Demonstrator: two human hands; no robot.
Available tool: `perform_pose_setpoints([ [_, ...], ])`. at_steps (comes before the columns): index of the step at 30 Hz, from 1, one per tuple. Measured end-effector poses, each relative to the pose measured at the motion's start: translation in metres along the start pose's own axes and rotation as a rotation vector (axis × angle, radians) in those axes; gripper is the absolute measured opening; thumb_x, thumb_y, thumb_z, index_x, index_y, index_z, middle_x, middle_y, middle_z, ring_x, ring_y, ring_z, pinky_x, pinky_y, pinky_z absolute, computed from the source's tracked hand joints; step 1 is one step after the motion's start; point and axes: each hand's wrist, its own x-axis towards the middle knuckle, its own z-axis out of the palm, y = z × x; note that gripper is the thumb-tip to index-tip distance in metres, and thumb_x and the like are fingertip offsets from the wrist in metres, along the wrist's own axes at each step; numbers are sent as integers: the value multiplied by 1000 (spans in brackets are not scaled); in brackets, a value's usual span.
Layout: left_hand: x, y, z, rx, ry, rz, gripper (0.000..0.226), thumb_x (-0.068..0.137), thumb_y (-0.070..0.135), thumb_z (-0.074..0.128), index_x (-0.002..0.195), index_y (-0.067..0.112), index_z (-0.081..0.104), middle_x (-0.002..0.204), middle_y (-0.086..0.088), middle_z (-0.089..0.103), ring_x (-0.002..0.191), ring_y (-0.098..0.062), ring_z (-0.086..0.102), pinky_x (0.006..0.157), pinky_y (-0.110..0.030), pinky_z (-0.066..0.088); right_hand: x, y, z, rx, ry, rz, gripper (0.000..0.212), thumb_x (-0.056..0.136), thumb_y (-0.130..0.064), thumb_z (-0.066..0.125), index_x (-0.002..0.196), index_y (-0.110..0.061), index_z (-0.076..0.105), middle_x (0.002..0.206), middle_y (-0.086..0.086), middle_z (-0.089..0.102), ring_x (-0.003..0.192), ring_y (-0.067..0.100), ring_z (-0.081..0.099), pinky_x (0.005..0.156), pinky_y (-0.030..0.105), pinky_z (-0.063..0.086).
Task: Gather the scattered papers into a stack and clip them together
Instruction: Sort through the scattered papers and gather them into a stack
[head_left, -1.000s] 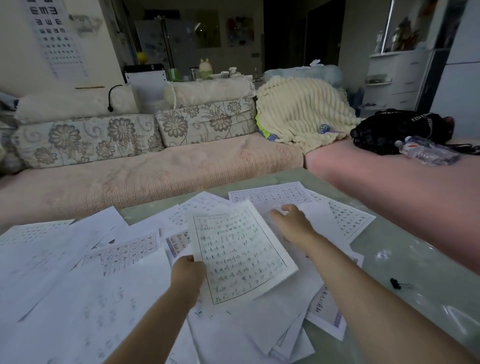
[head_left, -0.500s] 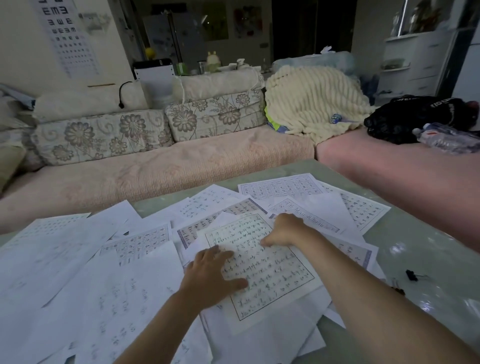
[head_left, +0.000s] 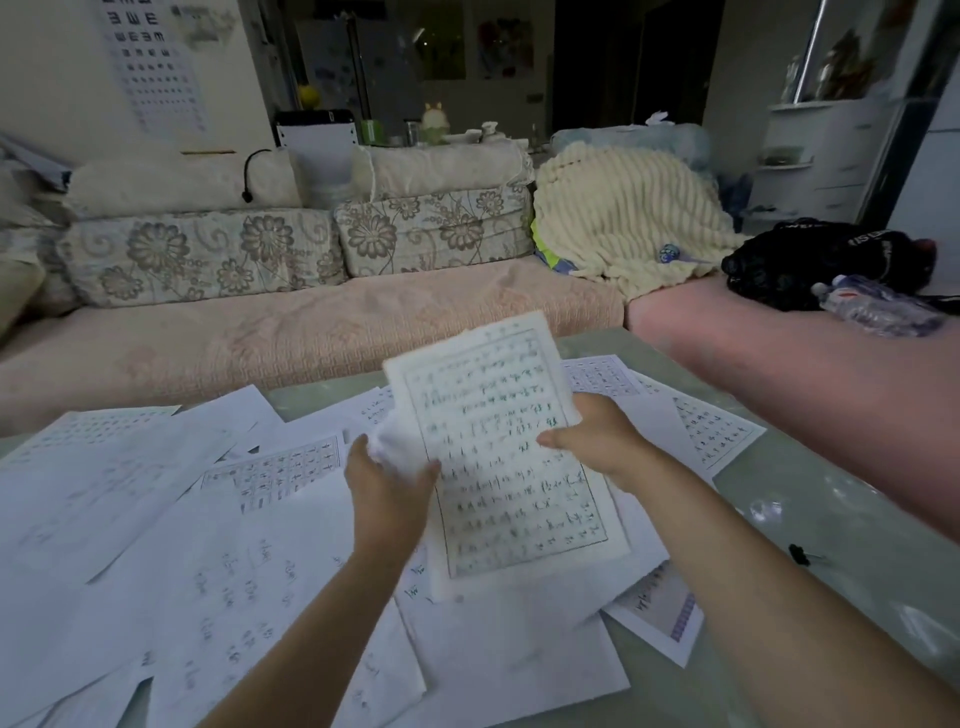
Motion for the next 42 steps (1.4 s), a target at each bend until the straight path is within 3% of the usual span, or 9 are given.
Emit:
perform_pose_setpoints([
  [3,1,25,-6,-275,-21,-127,90,77,37,79,146,21,24,141,-7,45,126,-28,49,103,-45,43,-28,-10,-3,200,100,-83,55,85,-16,76,135,-17,53,133,-13,52,132,14,46,104,28,36],
  [6,-10,60,-17,-313,7,18,40,83,31,75,111,13,54,101,0,64,96,-20,63,71,-26,47,-53,-20,-3,315,161,-174,33,84,-5,74,100,-31,63,104,-21,68,101,0,65,86,22,46],
  [8,-16,82,-26,-363,-5,126,26,86,28,72,102,14,57,95,1,67,89,-15,66,63,-22,48,-64,-29,-4,321,201,-207,36,84,-4,73,101,-33,62,101,-20,70,91,-8,65,78,18,47],
  [14,-39,102,-33,-332,-82,369,34,88,21,70,116,24,53,101,5,69,90,-10,70,71,-32,59,-88,-38,-1,256,208,-237,48,87,-4,67,121,-31,47,109,-14,64,94,-1,62,68,17,47],
  [24,-60,66,-25,-156,-99,258,24,96,12,55,118,18,47,99,11,60,88,-7,61,64,-22,53,-96,-25,7,237,129,-121,45,91,-2,53,130,-22,47,114,-9,61,100,4,56,69,23,42],
  [28,-58,81,-40,-178,-45,255,14,96,14,54,106,21,48,94,-7,64,71,-16,61,64,-46,57,-100,-44,6,262,228,-206,36,92,-2,53,120,-25,54,106,-10,65,88,7,60,68,23,47],
  [32,-54,95,-81,-156,-27,339,17,94,22,59,110,27,53,94,13,66,79,-3,64,64,-28,55,-106,-67,19,269,251,-238,28,90,-3,57,106,-27,60,101,-4,71,90,23,67,69,30,50],
  [36,-37,67,-128,31,-137,96,18,95,23,52,113,20,52,101,5,64,91,-17,63,72,-34,53,-105,-83,59,86,57,-111,36,93,-2,51,126,-17,52,107,-1,64,87,15,60,66,28,47],
  [42,-28,-17,-197,451,-233,-183,20,92,21,46,108,10,51,88,-5,61,61,-18,55,43,-22,38,-104,-79,151,-150,-225,29,42,95,-4,38,136,-14,42,107,0,55,87,16,54,60,27,40],
])
